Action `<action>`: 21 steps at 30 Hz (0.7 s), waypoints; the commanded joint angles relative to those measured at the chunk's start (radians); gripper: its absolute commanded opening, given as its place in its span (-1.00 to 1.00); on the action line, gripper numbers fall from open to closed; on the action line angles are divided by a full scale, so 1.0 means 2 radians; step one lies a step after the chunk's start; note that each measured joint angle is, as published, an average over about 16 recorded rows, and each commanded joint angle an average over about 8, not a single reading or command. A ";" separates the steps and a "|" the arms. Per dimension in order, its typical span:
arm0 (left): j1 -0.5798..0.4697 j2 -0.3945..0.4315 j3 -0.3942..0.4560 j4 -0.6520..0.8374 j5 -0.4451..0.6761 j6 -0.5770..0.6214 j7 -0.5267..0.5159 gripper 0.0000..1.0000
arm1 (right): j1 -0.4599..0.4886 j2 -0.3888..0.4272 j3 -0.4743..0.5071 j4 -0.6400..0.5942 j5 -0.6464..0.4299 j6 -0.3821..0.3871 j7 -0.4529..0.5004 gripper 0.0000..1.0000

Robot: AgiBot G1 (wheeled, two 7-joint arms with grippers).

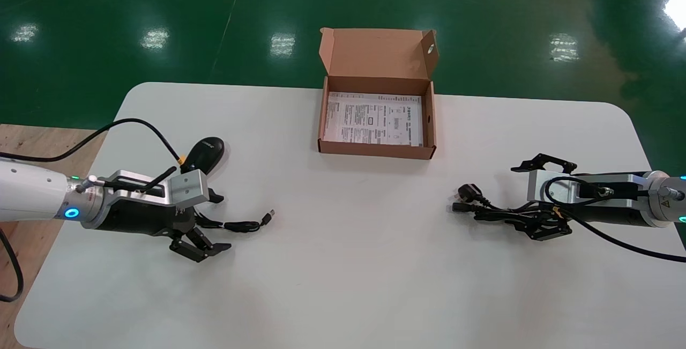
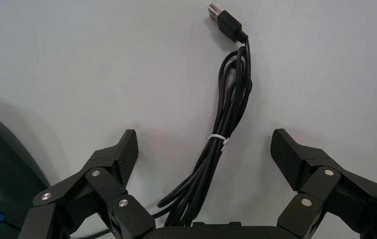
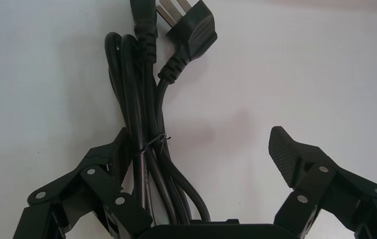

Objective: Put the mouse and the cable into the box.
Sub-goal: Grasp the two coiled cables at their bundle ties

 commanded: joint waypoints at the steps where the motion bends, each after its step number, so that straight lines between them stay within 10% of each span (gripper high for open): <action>1: 0.000 0.001 0.000 0.001 0.001 -0.001 0.000 -1.00 | 0.001 0.000 0.000 -0.002 0.000 0.000 0.000 -1.00; 21: 0.001 -0.004 -0.002 -0.011 -0.004 0.003 -0.006 -1.00 | -0.004 0.003 0.001 0.010 0.002 -0.003 0.001 -1.00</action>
